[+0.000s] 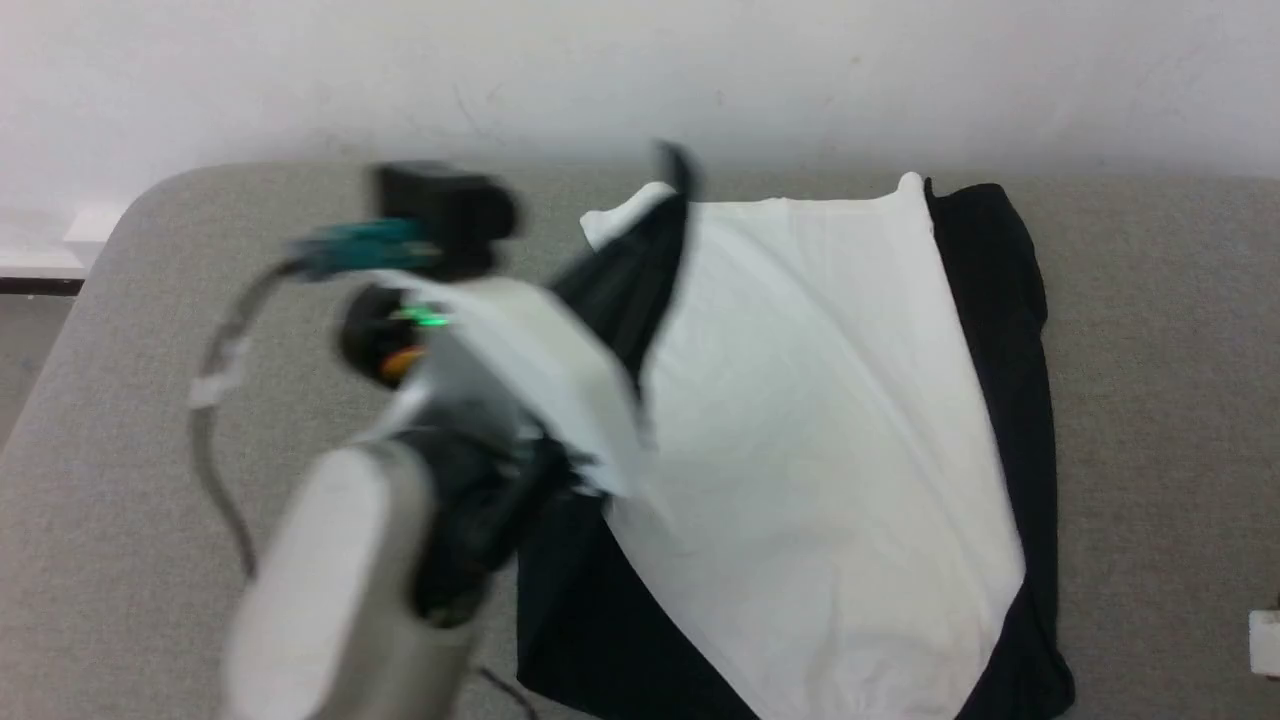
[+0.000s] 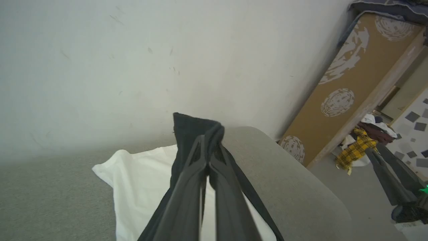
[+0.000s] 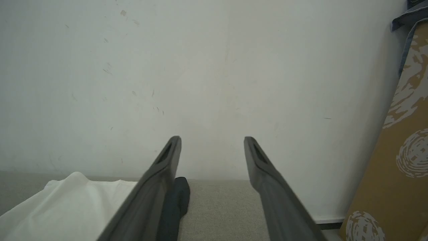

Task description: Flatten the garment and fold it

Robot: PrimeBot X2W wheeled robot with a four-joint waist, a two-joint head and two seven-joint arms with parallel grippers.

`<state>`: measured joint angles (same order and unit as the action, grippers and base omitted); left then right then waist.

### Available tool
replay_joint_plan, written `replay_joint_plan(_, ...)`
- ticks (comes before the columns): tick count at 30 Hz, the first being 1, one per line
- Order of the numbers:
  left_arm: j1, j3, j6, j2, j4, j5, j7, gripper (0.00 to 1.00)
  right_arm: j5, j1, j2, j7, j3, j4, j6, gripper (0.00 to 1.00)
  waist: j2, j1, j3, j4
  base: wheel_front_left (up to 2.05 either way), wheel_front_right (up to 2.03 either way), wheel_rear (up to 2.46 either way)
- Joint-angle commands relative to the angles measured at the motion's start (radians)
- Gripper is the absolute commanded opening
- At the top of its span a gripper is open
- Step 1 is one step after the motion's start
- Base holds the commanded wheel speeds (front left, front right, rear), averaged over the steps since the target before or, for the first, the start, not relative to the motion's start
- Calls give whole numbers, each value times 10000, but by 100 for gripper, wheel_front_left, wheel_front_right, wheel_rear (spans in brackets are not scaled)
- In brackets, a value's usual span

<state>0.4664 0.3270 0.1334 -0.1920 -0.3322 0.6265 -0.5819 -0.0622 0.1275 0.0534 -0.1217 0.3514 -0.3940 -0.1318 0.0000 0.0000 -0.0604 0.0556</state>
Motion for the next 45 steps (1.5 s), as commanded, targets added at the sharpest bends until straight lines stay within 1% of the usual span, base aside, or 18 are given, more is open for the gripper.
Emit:
replay_joint_plan(1, 489, 863, -254, 488, 690, -360, 104, 0, 101, -105, -31, 115, 13, -152, 11, 100, 0, 0, -19, -168, 0, 0, 0)
replay_joint_plan(4, 857, 1907, -508, 1110, 1856, -559, 662, 0, 190, -249, -31, 233, -40, -247, 11, 100, 0, 0, -70, -439, 0, 0, 0)
replay_joint_plan(6, 840, 2565, -532, 1330, 2705, -403, 1228, 0, 186, -260, -31, 292, -35, -254, 11, 100, 0, 0, -74, -632, 0, 0, 0)
replay_joint_plan(8, 843, 3332, -501, 1400, 3459, -164, 1806, 0, 161, -234, -31, 362, -106, -270, 11, 100, 0, 0, -132, -914, 0, 0, 0)
replay_joint_plan(10, 822, 4202, -252, 1410, 3919, 704, 2442, 0, 167, -227, -31, 427, -218, -275, 11, 100, 0, 0, -199, -1231, 0, 0, 0)
replay_joint_plan(11, 822, 4202, -252, 1410, 3919, 704, 2442, 0, 167, -227, -31, 427, -218, -275, 11, 100, 0, 0, -199, -1231, 0, 0, 0)
replay_joint_plan(16, 1360, 6220, 514, 1415, 5101, 2037, 3682, 0, 219, -364, -31, 515, -371, -337, 11, 100, 0, 0, -572, -2002, 0, 0, 0)
replay_joint_plan(20, 1988, 7301, 1064, 1416, 5924, 3074, 4607, 0, 152, -466, -31, 514, -447, -272, 11, 100, 0, 0, -974, -2526, 0, 0, 0)
replay_joint_plan(23, 2527, 8052, 1386, 1416, 6787, 3523, 5103, 0, 66, -603, -31, 421, -631, -94, 11, 100, 0, 0, -1268, -2886, 0, 0, 0)
replay_joint_plan(26, 2845, 8844, 1560, 1417, 7695, 3882, 5071, 0, 3, -804, -32, 286, -840, 105, 11, 100, 0, 0, -1557, -3178, 0, 0, 0)
replay_joint_plan(28, 2967, 9217, 1621, 1417, 8253, 3905, 4772, 0, -45, -927, -32, 192, -886, 228, 11, 100, 0, 0, -1734, -3276, 0, 0, 0)
replay_joint_plan(32, 2900, 9481, 1686, 1417, 9087, 3769, 3888, 0, -125, -1078, -32, 33, -872, 436, 11, 100, 0, 0, -2007, -3296, 0, 0, 0)
replay_joint_plan(35, 2804, 9518, 1647, 1417, 9417, 3574, 3516, 0, -136, -1144, -32, -51, -830, 574, 11, 100, 0, 0, -2093, -3209, 0, 0, 0)
replay_joint_plan(36, 2748, 9522, 1639, 1417, 9460, 3573, 3445, 2, -131, -1167, -32, -63, -831, 606, 11, 100, 0, 0, -2100, -3170, 0, 0, 0)
replay_joint_plan(38, 2687, 9526, 1596, 1417, 9452, 3525, 3415, 88, -112, -1204, -32, -80, -833, 637, 11, 100, 0, 0, -2079, -3054, 0, 0, 0)
replay_joint_plan(39, 2660, 9527, 1569, 1417, 9399, 3537, 3450, 100, -98, -1216, -32, -83, -837, 641, 11, 100, 0, 0, -2055, -2985, 0, 0, 0)
replay_joint_plan(45, 2749, 9530, 1399, 1418, 8708, 4192, 3678, 100, 47, -1203, -32, -18, -844, 607, 11, 100, 0, 0, -1662, -2542, 0, 0, 0)
